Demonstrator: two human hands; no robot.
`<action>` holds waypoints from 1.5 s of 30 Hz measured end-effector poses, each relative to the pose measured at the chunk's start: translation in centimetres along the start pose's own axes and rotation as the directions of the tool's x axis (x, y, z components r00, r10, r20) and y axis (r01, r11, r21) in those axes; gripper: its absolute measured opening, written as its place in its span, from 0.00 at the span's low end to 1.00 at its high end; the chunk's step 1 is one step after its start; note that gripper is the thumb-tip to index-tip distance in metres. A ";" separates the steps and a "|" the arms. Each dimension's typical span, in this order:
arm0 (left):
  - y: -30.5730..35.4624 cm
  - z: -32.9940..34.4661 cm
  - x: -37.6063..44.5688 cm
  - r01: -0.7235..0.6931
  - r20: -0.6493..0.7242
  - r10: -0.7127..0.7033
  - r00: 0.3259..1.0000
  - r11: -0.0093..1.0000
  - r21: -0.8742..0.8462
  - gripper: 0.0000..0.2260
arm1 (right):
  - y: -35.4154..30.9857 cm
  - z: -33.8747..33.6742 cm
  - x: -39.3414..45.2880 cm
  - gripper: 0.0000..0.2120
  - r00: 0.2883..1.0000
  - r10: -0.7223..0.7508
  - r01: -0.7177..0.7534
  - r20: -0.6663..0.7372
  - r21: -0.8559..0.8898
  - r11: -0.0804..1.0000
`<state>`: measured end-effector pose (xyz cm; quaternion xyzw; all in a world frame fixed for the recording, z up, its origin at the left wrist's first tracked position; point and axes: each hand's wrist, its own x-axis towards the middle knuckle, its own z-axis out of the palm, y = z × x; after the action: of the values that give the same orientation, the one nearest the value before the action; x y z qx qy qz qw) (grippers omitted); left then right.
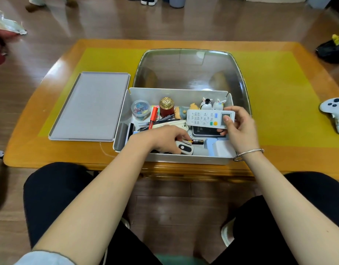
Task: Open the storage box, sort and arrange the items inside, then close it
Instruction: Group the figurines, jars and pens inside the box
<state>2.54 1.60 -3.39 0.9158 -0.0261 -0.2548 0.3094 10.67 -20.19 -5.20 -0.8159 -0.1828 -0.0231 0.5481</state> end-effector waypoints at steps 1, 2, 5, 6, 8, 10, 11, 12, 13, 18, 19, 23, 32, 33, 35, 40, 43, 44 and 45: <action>-0.1 0.2 0.0 -0.012 0.000 0.012 1.000 1.000 0.023 0.23 | 0.0 0.0 0.0 0.08 1.000 -0.003 0.003 0.003 -0.010 1.000; -0.2 0.3 0.0 -0.022 -0.003 0.023 1.000 0.998 0.051 0.22 | 0.1 0.0 -0.1 0.08 1.000 -0.004 0.004 0.004 -0.016 1.000; -0.3 0.5 -0.1 -0.055 -0.046 0.060 0.997 0.992 0.110 0.20 | 0.2 0.0 -0.1 0.08 1.000 -0.011 0.011 0.005 -0.053 0.999; -0.3 0.5 -0.2 -0.064 -0.078 0.073 0.994 0.991 0.116 0.20 | 0.2 0.0 -0.2 0.08 1.000 -0.021 0.021 0.004 -0.077 0.997; -0.3 0.6 -0.5 -0.063 -0.153 0.081 0.985 0.991 0.116 0.22 | 0.3 0.1 -0.3 0.08 0.999 -0.049 0.049 -0.003 -0.117 0.992; -0.6 0.6 -1.1 -0.060 -0.228 0.078 0.970 0.994 0.087 0.22 | 0.2 0.2 -0.4 0.08 0.998 -0.066 0.063 -0.015 -0.134 0.989; -0.7 0.5 -1.6 -0.067 -0.264 0.077 0.961 0.997 0.046 0.22 | 0.2 0.2 -0.4 0.08 0.997 -0.068 0.065 -0.020 -0.133 0.989; -1.0 0.4 -2.1 -0.078 -0.297 0.073 0.952 0.997 -0.006 0.21 | 0.1 0.1 -0.4 0.08 0.997 -0.068 0.064 -0.024 -0.126 0.990; -1.2 0.3 -2.8 -0.094 -0.332 0.068 0.941 0.994 -0.060 0.20 | 0.0 0.1 -0.4 0.08 0.997 -0.068 0.065 -0.025 -0.117 0.991; -3.5 -0.2 -6.0 -0.119 -0.662 -0.042 0.748 0.974 -0.195 0.16 | -1.1 0.2 0.0 0.05 0.997 -0.063 0.059 -0.034 -0.103 0.993; -4.1 -0.3 -6.4 -0.073 -0.714 -0.107 0.692 0.973 -0.217 0.17 | -1.4 0.4 0.0 0.05 0.997 -0.063 0.057 -0.054 -0.103 0.993; -5.5 -0.2 -6.8 0.002 -0.857 -0.228 0.463 0.966 -0.257 0.18 | -2.7 1.4 -0.1 0.06 0.991 -0.073 0.062 -0.115 -0.101 0.993; -6.9 0.8 -5.4 0.070 -0.896 -0.216 0.387 0.976 -0.205 0.18 | -5.1 5.4 -1.6 0.03 0.877 0.191 -0.278 0.441 0.140 0.950; -7.0 0.8 -5.4 0.067 -0.898 -0.211 0.385 0.977 -0.200 0.18 | -5.2 6.0 -1.8 0.03 0.849 0.205 -0.279 0.487 0.085 0.956; -7.2 0.9 -5.3 0.067 -0.899 -0.208 0.385 0.978 -0.198 0.18 | -5.2 6.9 -1.6 0.03 0.829 0.160 -0.148 0.536 -0.064 0.987; -7.3 1.0 -5.1 0.076 -0.900 -0.211 0.381 0.978 -0.197 0.19 | -5.1 7.2 -1.0 0.05 0.777 0.154 0.061 0.610 -0.316 0.947; -7.3 1.0 -5.1 0.084 -0.897 -0.221 0.383 0.975 -0.204 0.19 | -4.7 7.0 -0.1 0.05 0.846 0.127 0.110 0.518 -0.402 0.909; -7.2 1.0 -5.1 0.081 -0.896 -0.222 0.385 0.975 -0.207 0.19 | -4.5 7.0 0.5 0.07 0.857 0.111 0.147 0.503 -0.446 0.883; -7.1 1.0 -5.1 0.080 -0.894 -0.227 0.386 0.974 -0.213 0.19 | -4.3 7.2 1.1 0.11 0.856 0.101 0.199 0.508 -0.502 0.842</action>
<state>-3.15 7.87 -5.87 0.8806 0.2493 0.2585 0.3092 9.11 -12.01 -3.99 -0.9067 -0.3302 0.1312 0.2273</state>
